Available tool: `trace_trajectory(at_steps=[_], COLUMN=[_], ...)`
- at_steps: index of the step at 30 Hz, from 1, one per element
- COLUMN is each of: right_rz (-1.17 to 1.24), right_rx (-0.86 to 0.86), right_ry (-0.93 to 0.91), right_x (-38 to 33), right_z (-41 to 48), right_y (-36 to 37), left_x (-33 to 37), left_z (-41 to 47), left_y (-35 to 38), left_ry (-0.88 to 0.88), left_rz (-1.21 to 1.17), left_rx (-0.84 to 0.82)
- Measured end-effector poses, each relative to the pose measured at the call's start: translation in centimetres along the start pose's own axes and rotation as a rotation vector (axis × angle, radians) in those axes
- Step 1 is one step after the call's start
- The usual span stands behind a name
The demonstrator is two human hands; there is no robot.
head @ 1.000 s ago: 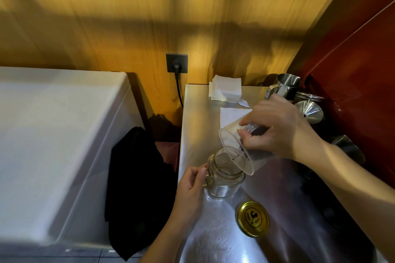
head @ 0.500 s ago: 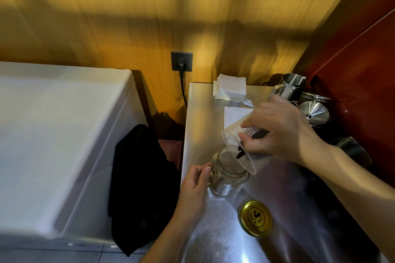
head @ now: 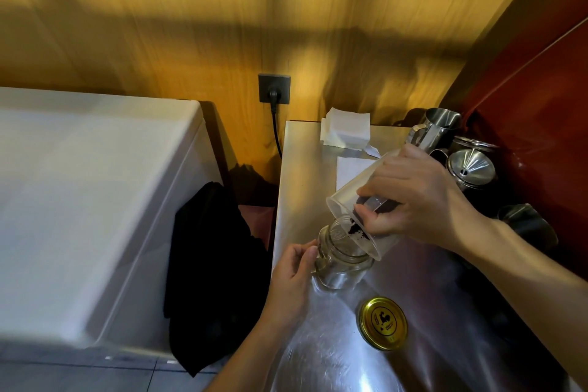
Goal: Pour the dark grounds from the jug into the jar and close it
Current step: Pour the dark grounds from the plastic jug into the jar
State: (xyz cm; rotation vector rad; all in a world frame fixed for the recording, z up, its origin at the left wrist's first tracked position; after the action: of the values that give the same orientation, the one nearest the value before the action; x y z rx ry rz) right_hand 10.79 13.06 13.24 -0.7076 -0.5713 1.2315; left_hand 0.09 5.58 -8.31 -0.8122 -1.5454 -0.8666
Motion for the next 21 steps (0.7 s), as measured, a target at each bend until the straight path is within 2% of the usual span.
trace_trajectory(at_steps=[21], right_rz=[-0.01], right_rx=[0.003], right_ry=[-0.089], right_x=[0.09], right_z=[-0.37], right_y=[0.43], left_x=[0.66], left_z=[-0.26], left_y=[-0.11], left_ry=[0.023], left_rz=[0.097], left_rx=[0.026])
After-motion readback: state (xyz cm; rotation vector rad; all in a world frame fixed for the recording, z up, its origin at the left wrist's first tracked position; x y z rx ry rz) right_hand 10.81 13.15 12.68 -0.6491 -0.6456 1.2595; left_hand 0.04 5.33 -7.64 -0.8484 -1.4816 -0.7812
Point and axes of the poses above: each hand's wrist, its own z-axis towards the middle knuckle, its own y-axis out of the palm, x = y × z, the point moved 6 cm from there along z, towards the middle knuckle, and after that the axes turned 5 degrees about x, right-handed, at the moved point
